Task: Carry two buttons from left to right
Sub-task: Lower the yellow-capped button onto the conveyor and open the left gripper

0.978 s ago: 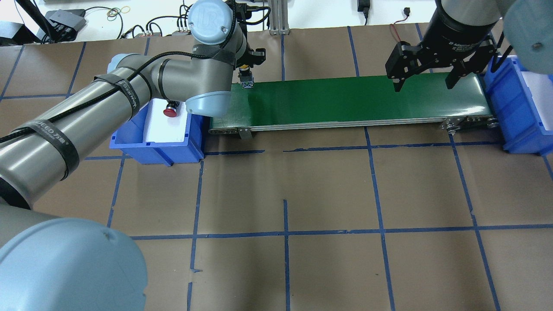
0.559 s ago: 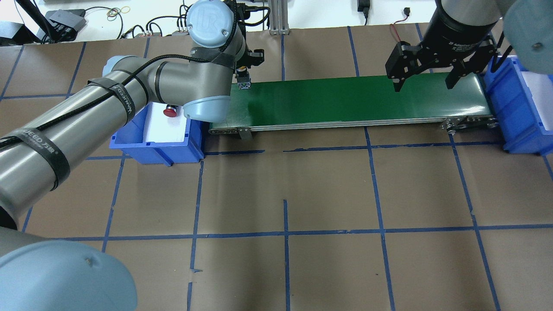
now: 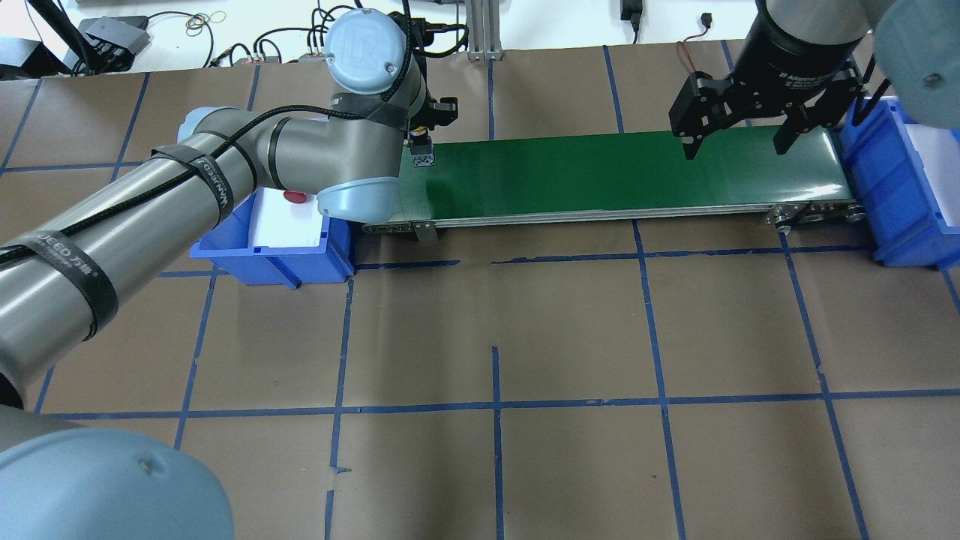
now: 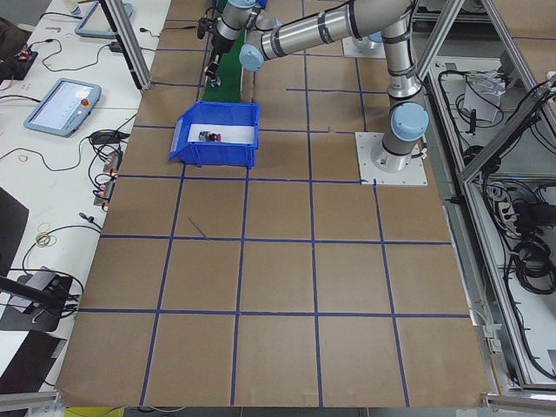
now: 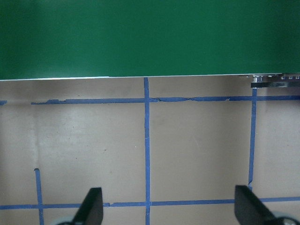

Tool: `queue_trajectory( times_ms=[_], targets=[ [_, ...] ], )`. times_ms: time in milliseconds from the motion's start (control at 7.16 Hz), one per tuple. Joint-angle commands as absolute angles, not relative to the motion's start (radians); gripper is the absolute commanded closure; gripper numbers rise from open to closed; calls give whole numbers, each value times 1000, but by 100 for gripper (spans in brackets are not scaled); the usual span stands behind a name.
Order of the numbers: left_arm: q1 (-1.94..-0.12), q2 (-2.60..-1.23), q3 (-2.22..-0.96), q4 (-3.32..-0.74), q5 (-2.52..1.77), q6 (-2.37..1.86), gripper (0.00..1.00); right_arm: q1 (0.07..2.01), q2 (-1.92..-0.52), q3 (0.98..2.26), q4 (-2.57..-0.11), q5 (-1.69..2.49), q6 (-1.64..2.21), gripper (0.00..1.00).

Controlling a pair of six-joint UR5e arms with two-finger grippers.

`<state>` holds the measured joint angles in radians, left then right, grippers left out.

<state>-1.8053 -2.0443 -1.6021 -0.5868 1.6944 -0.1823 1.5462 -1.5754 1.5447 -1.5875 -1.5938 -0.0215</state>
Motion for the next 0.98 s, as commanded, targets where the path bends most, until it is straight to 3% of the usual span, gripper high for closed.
queue_trajectory(
  times_ms=[0, 559, 839],
  targets=[
    [-1804, -2059, -1603, -588, 1695, -183, 99, 1546, -1575, 1545, -1588, -1594, -21, 0],
    [-1804, -2065, -1603, -588, 1697, -183, 98, 1546, -1575, 1545, -1588, -1594, -21, 0],
    [-1804, -2065, -1601, -589, 1697, -183, 86, 1546, -1575, 1545, -1588, -1592, -21, 0]
  ],
)
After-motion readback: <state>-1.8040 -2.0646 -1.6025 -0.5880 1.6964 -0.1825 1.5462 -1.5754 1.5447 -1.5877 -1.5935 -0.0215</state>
